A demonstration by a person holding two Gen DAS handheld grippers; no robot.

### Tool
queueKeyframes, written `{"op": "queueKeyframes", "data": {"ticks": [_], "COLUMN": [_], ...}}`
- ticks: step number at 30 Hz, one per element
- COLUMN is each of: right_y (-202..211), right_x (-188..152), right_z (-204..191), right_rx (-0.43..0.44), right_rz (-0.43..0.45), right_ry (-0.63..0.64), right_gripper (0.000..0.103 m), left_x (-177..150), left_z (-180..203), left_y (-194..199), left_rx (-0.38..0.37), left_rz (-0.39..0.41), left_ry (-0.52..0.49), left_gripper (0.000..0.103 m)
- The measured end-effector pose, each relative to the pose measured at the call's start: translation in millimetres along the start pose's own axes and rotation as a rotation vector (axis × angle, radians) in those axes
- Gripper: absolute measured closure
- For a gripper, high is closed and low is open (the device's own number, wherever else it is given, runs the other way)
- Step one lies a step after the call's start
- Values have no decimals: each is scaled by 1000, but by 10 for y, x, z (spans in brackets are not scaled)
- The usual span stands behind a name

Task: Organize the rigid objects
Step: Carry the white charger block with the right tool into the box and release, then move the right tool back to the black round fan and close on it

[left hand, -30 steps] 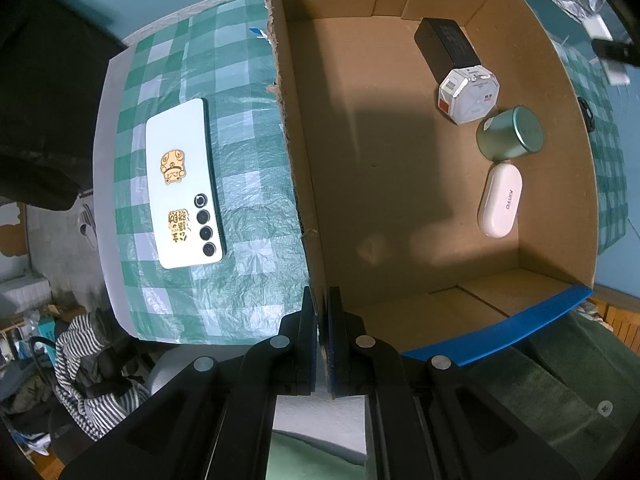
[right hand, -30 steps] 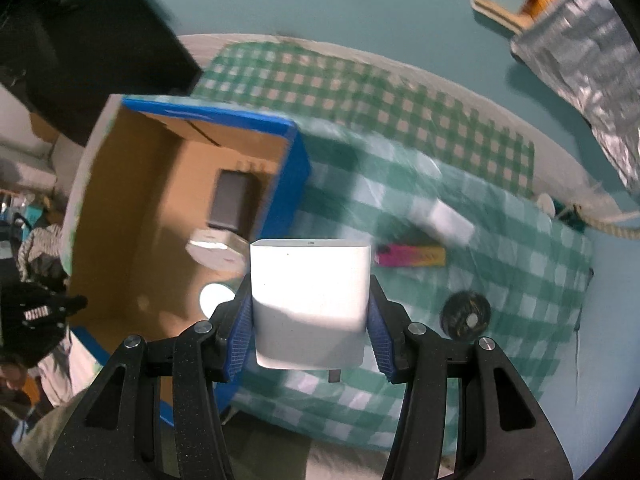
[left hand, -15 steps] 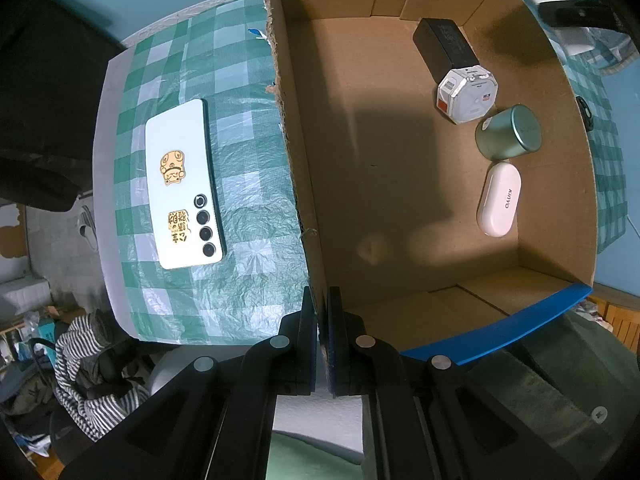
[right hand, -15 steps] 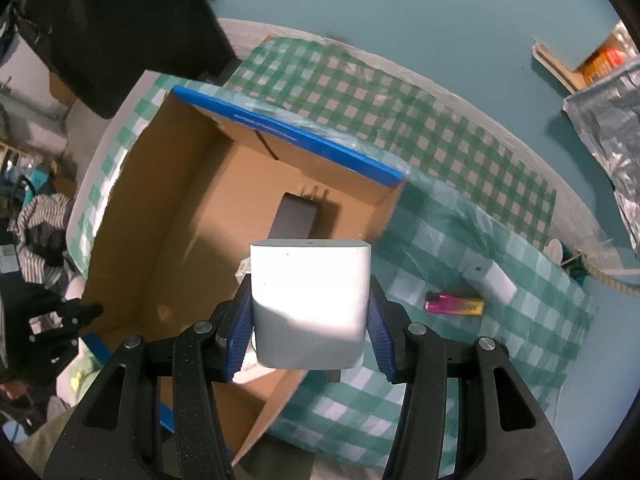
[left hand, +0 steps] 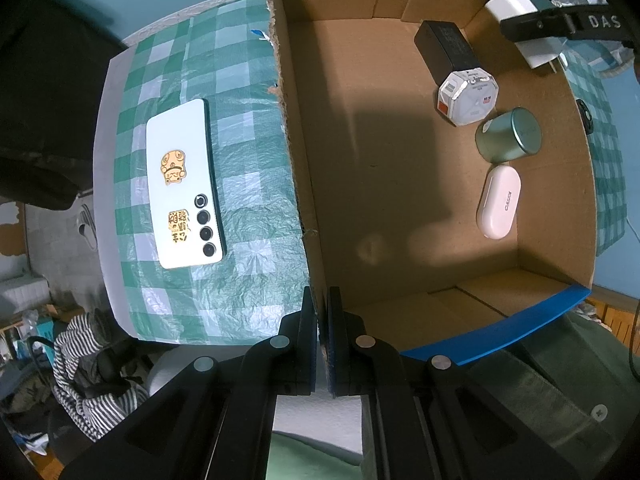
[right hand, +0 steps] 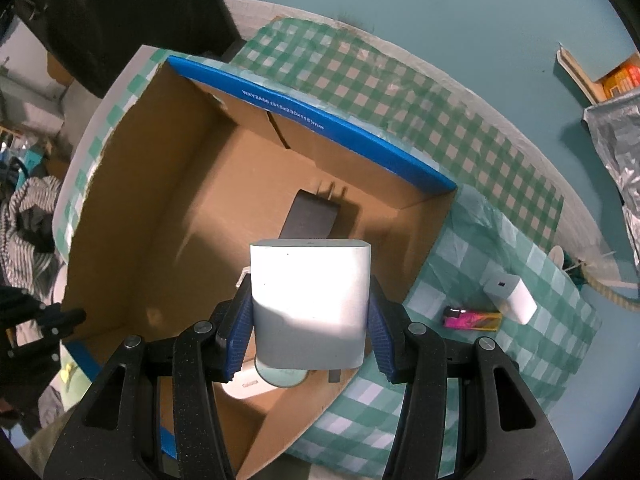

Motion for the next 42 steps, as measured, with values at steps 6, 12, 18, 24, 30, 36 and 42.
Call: {"op": "queueKeyframes", "data": {"ticks": [6,12,18,24,30,36,42], "right_y": [-49,82,239,434,616,791,886], "right_x": [-47,-10,-12,-64,-111,-222,-355], "right_z": [44,63,26,8,53,198,459], "right_rx": [-5,-11,-4,1,-2,-8,-24], "right_rz": [-8,33,64,88,118,143,148], "right_ry": [-2,1,13,21,12,-20,-79], "right_gripper": [52,52,52,51,46,42,41], "left_x": [3,2,0,-5,-11,-12,-14], "left_z": [-8,-7,-12,-19,-15,-16,-16], "left_y": [5,5,4,17,30,26,29], "left_rx": [-2,-2,2,3,7,5,6], "left_rz": [0,-4,-6,-7,-8,-8,-8], "left_ry": [10,14,17,20,19,19,19], "left_gripper": [99,99,99,99,99,99,99]}}
Point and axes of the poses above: each gripper's, at about its wrist camera, not at the fingertips, and y roughly against the way its jaws point, z to its right, x to its top, the point moved 6 cm from there along -y, roughly the way its jaws point, and after that the axes turned 13 degrees about x, right-handed, at the moved point
